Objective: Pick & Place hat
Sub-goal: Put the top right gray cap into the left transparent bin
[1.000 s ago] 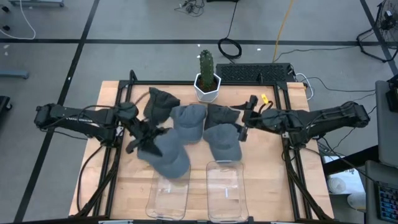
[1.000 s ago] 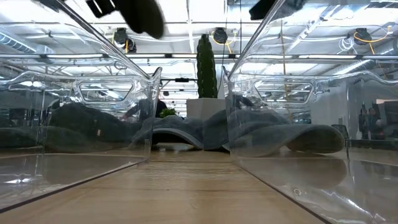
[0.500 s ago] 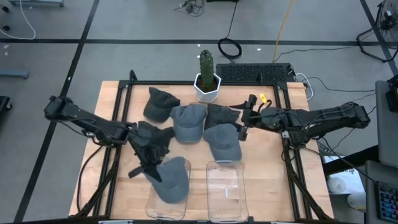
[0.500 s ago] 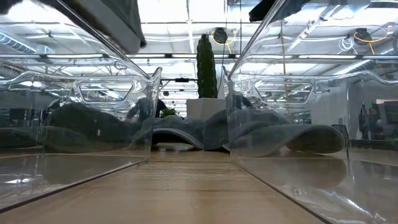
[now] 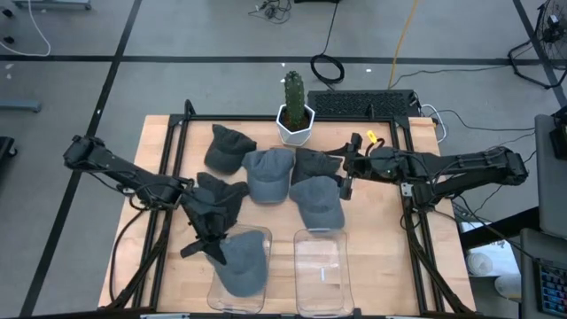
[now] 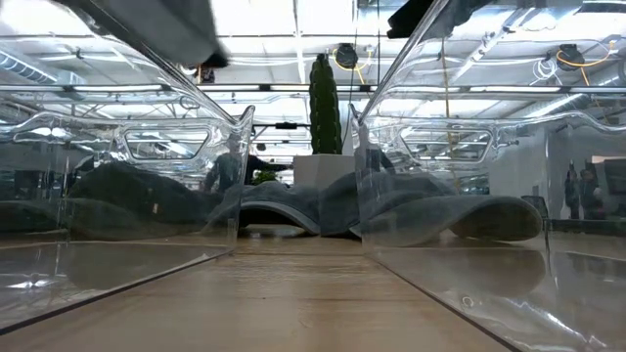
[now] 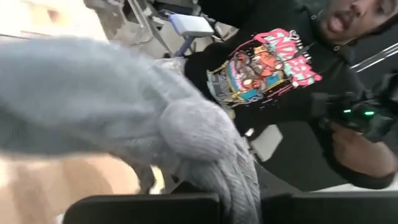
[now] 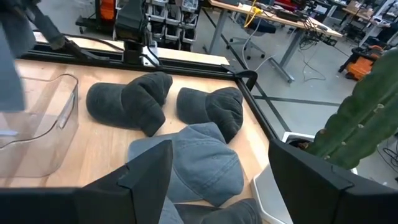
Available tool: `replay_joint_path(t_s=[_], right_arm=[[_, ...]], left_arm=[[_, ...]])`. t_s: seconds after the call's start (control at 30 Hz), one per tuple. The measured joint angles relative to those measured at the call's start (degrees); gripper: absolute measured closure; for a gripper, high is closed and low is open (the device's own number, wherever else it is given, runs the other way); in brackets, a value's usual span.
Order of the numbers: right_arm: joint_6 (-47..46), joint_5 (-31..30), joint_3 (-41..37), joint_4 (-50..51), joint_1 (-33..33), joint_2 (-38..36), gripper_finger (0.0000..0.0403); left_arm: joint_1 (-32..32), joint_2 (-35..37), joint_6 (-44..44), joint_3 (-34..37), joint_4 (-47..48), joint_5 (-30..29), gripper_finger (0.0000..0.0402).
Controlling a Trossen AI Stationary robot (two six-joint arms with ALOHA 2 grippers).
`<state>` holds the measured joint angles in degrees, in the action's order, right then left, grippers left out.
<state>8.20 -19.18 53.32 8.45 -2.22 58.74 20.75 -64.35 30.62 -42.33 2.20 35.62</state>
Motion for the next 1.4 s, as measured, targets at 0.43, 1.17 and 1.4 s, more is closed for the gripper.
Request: replay_joint_path(t_s=[0.43,1.17,1.4], right_arm=[[0.07,0.02,0.00,0.00,0.00,-0.02,0.0149],[0.45,0.01,-0.44,-0.74,0.00,-0.02,0.0149],[1.02,-0.06,-3.10,-1.64,0.00,0.00,0.0149]], left_arm=[[0.48,-0.77,-6.78,0.00,3.67,-1.56,0.0401],[0.87,-9.43,-9.08,0.00,5.44,5.26,0.0401],[0.48,-9.51,-7.52,0.02,4.92,4.74,0.0401]])
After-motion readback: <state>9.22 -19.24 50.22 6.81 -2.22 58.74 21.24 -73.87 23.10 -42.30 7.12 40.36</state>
